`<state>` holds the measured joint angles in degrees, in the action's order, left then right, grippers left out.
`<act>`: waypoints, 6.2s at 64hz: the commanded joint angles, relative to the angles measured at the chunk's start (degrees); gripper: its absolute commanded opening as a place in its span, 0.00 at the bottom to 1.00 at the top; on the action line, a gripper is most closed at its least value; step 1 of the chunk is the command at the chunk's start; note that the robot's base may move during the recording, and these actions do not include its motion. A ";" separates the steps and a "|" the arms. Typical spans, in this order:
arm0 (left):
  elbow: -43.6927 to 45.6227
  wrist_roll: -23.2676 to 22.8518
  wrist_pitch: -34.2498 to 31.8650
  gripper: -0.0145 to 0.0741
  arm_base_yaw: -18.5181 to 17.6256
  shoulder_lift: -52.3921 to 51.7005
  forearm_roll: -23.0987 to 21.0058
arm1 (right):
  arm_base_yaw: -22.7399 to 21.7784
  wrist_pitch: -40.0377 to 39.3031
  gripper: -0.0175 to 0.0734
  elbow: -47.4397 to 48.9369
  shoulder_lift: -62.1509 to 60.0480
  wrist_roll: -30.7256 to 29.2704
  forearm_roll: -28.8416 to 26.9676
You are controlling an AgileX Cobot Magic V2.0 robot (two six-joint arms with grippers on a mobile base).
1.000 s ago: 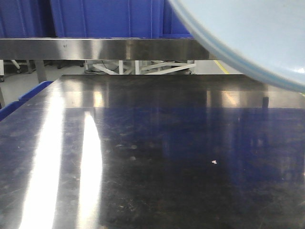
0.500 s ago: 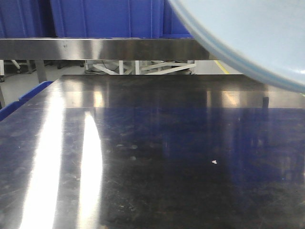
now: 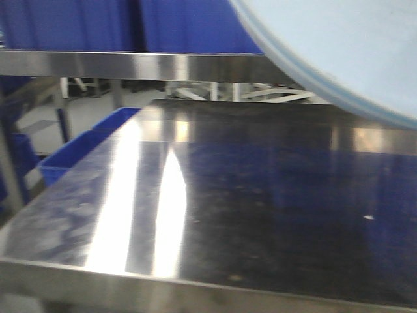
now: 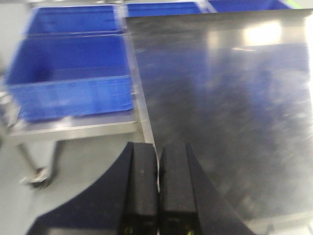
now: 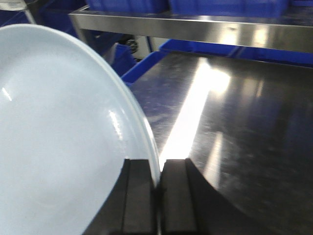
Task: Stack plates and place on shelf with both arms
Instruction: 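Drive the base to the blue-bin shelving holding the plates in the right gripper, then lower the plate stack into the blue bin with the right gripper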
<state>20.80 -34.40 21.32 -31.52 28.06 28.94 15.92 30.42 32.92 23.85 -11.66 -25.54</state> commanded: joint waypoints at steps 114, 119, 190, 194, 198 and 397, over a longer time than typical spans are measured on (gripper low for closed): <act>1.76 -0.61 -3.98 0.26 -0.18 0.00 0.76 | 0.03 -4.80 0.25 1.85 0.22 -0.23 -1.74; 1.76 -0.61 -3.98 0.26 -0.18 0.00 0.76 | 0.03 -4.80 0.25 1.85 0.22 -0.23 -1.74; 1.76 -0.61 -3.98 0.26 -0.18 0.00 0.76 | 0.03 -4.46 0.25 1.85 0.22 -0.23 -1.74; 1.76 -0.61 -3.98 0.26 -0.18 0.00 0.76 | 0.03 -4.44 0.25 1.85 0.22 -0.23 -1.74; 1.76 -0.61 -3.98 0.26 -0.18 0.00 0.76 | 0.03 -4.44 0.25 1.85 0.22 -0.23 -1.74; 1.76 -0.61 -3.98 0.26 -0.18 0.00 0.76 | 0.03 -4.46 0.25 1.85 0.34 -0.23 -1.74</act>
<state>20.80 -34.49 21.23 -31.52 27.88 28.97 15.92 30.98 32.92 23.85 -11.80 -25.54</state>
